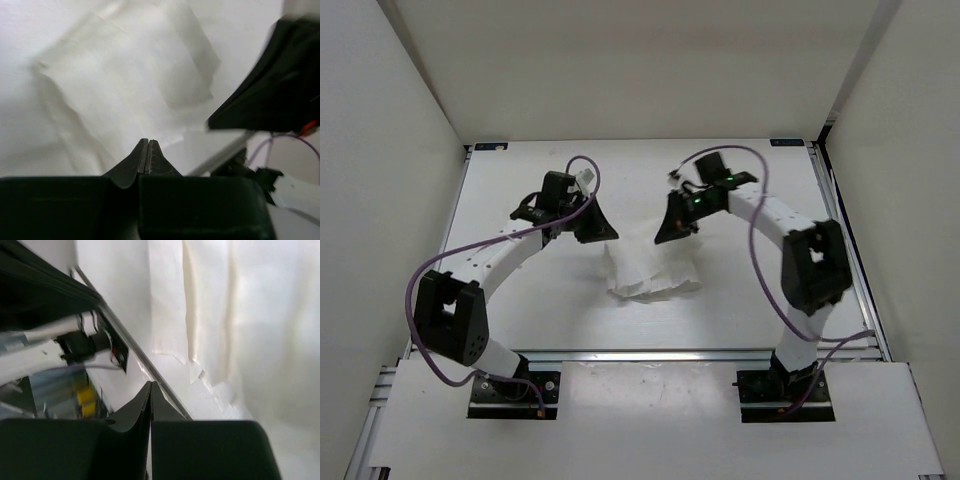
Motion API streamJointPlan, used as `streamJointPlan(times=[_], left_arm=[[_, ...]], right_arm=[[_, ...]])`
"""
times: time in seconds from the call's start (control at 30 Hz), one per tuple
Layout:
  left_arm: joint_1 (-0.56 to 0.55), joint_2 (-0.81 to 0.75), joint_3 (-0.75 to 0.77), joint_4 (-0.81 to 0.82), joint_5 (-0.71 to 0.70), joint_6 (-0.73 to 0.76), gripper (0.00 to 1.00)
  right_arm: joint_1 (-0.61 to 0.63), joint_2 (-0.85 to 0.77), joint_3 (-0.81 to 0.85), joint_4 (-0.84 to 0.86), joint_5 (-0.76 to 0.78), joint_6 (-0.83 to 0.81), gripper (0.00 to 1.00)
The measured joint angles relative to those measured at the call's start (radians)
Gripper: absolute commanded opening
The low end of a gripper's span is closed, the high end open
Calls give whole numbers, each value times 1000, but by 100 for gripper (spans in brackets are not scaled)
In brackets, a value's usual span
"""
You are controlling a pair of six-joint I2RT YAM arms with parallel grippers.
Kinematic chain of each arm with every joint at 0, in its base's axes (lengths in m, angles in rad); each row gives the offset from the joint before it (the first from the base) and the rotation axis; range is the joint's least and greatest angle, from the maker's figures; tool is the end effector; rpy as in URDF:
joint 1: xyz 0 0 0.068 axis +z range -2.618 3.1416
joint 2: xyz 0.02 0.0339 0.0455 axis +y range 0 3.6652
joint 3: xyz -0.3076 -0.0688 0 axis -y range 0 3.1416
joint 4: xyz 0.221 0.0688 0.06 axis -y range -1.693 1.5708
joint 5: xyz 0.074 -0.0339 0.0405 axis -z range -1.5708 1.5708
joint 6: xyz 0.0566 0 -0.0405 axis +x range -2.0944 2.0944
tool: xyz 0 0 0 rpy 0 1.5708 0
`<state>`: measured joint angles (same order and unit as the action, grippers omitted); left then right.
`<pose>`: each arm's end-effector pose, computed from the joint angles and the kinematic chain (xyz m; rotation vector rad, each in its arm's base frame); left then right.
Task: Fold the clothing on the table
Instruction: Fold the skirt
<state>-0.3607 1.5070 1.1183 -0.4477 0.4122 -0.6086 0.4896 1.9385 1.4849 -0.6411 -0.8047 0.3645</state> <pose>0.2839 -0.1313 0.2988 -0.1106 2.5299 -0.9193 0.3404 0.2276 0.2570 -0.4537 2.7170 1.3367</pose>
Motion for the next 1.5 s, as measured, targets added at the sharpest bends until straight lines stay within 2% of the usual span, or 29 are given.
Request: streamJointPlan(times=[0.13, 0.23, 0.47, 0.63, 0.7, 0.83, 0.93, 1.03, 1.1, 1.23, 1.33, 1.5], left_arm=[[-56, -18, -111, 133, 86, -80, 0], [-89, 0, -178, 165, 74, -101, 0], [-76, 55, -259, 77, -105, -85, 0], [-82, 123, -261, 55, -215, -74, 0], [-89, 156, -239, 44, -215, -75, 0], [-94, 177, -207, 37, -227, -63, 0], [-76, 145, -208, 24, -245, -48, 14], [-58, 98, -151, -66, -290, 2, 38], [-58, 98, -69, -134, -339, 44, 46], [-65, 73, -4, -205, -426, 113, 52], [-36, 7, -66, -235, -425, 139, 54], [102, -113, -211, -267, -396, 169, 51]], right_arm=[[-198, -217, -116, 103, 5, 55, 0], [-291, -254, -183, 147, 17, 85, 0], [-306, -296, -352, 176, 24, 149, 0], [-328, -433, -392, 187, 25, 171, 0], [-350, -495, -409, 203, 24, 179, 0], [-421, -606, -479, 224, 26, 188, 17], [-476, -677, -542, 229, 38, 189, 29], [-533, -730, -605, 233, 44, 182, 34], [-565, -739, -633, 231, 43, 177, 37], [-604, -727, -647, 223, 44, 156, 38], [-607, -703, -639, 221, 47, 145, 43], [-594, -658, -605, 222, 48, 135, 49]])
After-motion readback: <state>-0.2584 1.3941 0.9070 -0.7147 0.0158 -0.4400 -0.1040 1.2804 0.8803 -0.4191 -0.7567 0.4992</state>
